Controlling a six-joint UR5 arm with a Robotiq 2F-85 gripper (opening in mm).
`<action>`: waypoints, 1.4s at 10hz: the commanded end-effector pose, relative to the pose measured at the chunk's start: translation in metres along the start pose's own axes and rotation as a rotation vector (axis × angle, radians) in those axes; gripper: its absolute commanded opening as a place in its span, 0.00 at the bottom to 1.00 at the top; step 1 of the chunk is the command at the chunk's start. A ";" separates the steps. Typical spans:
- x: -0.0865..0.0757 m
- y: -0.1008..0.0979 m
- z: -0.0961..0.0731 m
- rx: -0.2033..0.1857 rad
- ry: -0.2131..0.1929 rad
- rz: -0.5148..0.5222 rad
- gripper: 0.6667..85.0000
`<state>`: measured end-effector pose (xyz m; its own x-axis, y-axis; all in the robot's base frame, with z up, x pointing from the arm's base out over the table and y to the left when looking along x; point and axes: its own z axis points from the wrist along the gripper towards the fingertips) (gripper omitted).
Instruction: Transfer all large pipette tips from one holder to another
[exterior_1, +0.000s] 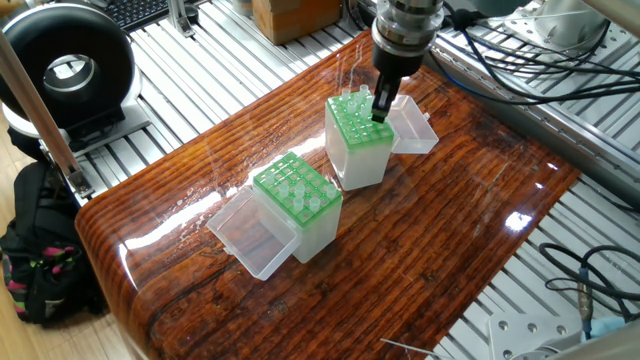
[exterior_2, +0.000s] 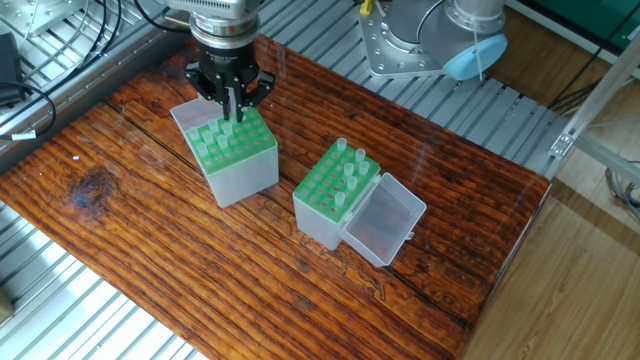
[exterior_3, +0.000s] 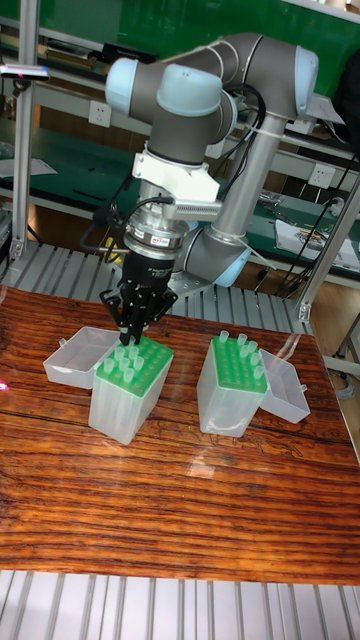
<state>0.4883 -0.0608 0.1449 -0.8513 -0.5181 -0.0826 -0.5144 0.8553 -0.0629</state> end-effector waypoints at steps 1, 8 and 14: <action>-0.004 0.001 -0.006 -0.006 -0.010 0.005 0.23; -0.003 0.005 -0.025 -0.022 0.004 -0.001 0.23; -0.003 0.010 -0.048 -0.034 0.021 0.001 0.24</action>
<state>0.4813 -0.0544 0.1820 -0.8519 -0.5203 -0.0592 -0.5188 0.8540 -0.0394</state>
